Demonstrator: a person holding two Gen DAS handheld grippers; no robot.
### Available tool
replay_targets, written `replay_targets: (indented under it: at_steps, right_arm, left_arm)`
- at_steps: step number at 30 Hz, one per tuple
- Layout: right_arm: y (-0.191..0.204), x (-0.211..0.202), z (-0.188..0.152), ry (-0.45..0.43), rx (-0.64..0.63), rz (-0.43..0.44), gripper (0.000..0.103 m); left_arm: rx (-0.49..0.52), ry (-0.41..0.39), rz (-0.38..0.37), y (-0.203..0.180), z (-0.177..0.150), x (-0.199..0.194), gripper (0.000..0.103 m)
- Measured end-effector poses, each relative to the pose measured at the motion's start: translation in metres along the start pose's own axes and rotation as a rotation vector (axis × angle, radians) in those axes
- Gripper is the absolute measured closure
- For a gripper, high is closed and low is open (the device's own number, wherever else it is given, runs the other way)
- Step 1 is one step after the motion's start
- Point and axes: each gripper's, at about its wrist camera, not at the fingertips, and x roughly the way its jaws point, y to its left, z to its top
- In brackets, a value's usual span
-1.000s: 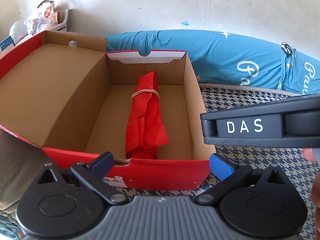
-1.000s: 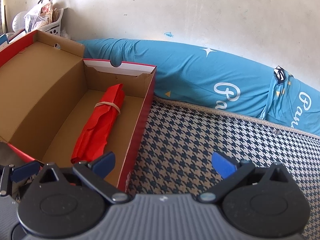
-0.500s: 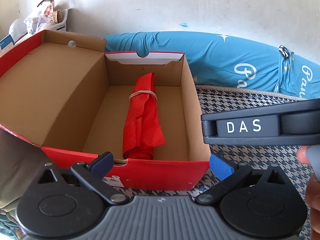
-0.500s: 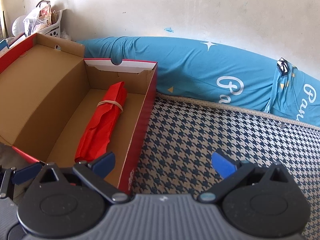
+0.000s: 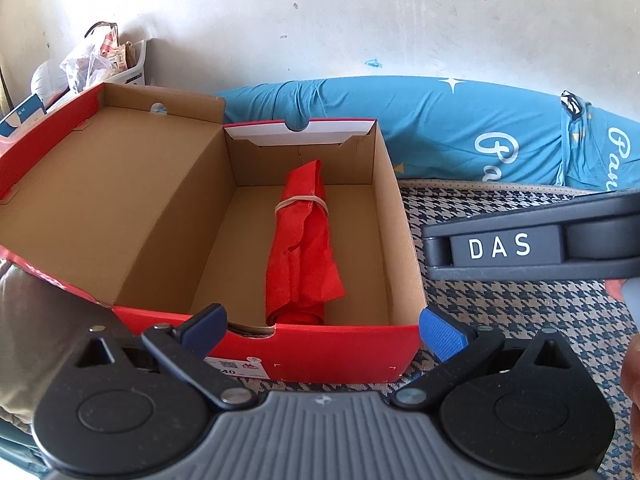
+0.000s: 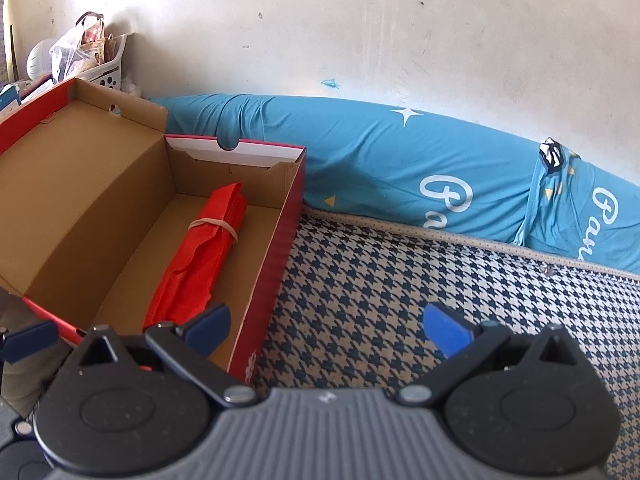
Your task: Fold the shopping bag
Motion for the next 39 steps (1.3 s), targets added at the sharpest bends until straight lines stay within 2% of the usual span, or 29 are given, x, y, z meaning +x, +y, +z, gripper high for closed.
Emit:
replay_targets:
  at_steps: [3,9,13,17,22,28,39]
  right_arm:
    - [-0.001,-0.002,0.001,0.002,0.006,0.009,0.000]
    - [0.007,-0.014,0.001,-0.033,-0.035,0.013,0.000]
    - [0.013,-0.019,0.001,-0.056,-0.061,-0.009,0.000]
    - [0.016,-0.016,0.006,-0.056,-0.053,-0.019,0.000]
    - [0.016,-0.011,0.016,-0.057,-0.025,-0.030,0.000]
    - [0.011,-0.002,0.013,-0.016,0.012,-0.022,0.000]
    - [0.022,0.001,0.006,-0.021,-0.022,-0.027,0.000]
  left_arm:
    - [0.008,-0.024,0.031,0.001,0.002,-0.005,0.000]
    - [-0.049,-0.027,-0.021,0.011,0.006,-0.008,0.000]
    - [-0.046,-0.023,-0.017,0.008,0.007,-0.006,0.000]
    - [-0.055,-0.029,-0.043,0.005,0.008,-0.005,0.000]
    - [-0.023,-0.034,-0.004,-0.003,0.008,-0.002,0.000]
    - [-0.045,-0.051,0.022,0.001,0.007,-0.004,0.000]
    - [-0.096,-0.008,-0.049,0.010,0.006,0.006,0.000]
